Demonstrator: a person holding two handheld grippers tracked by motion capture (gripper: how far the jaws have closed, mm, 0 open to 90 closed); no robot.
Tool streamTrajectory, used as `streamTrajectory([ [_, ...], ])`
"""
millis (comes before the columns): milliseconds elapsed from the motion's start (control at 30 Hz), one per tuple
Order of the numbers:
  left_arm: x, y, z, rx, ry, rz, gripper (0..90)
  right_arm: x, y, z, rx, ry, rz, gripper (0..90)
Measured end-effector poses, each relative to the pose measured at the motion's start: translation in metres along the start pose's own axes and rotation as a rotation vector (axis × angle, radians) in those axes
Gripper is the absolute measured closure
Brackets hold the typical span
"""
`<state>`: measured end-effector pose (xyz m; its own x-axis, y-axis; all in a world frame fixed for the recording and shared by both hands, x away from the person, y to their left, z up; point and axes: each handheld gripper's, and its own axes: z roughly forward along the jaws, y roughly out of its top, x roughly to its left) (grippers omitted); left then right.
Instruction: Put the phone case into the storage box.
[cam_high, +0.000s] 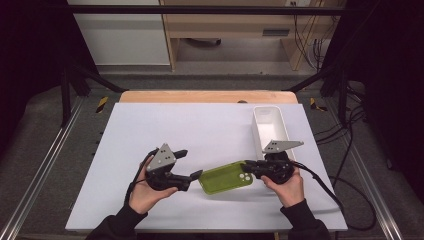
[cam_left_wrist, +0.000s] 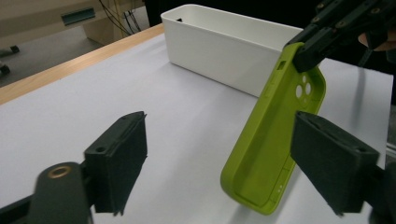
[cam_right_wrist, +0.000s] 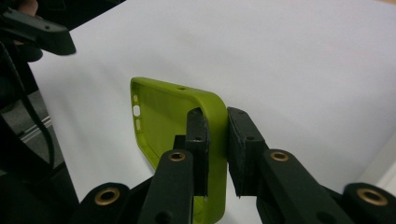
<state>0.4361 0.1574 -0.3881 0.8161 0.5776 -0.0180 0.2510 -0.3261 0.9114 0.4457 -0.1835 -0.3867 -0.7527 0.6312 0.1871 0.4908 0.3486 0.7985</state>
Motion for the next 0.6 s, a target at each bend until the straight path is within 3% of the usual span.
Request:
streamTrajectory([
  [267, 0.02, -0.01, -0.011, -0.027, 0.03, -0.06, 8.0, 0.0, 0.001, -0.008, -0.028, -0.046, -0.05, 79.9],
  [600, 0.036, -0.026, -0.024, -0.059, 0.064, -0.092, 3.6, 0.002, 0.008, -0.02, -0.055, -0.087, -0.112, 79.9],
])
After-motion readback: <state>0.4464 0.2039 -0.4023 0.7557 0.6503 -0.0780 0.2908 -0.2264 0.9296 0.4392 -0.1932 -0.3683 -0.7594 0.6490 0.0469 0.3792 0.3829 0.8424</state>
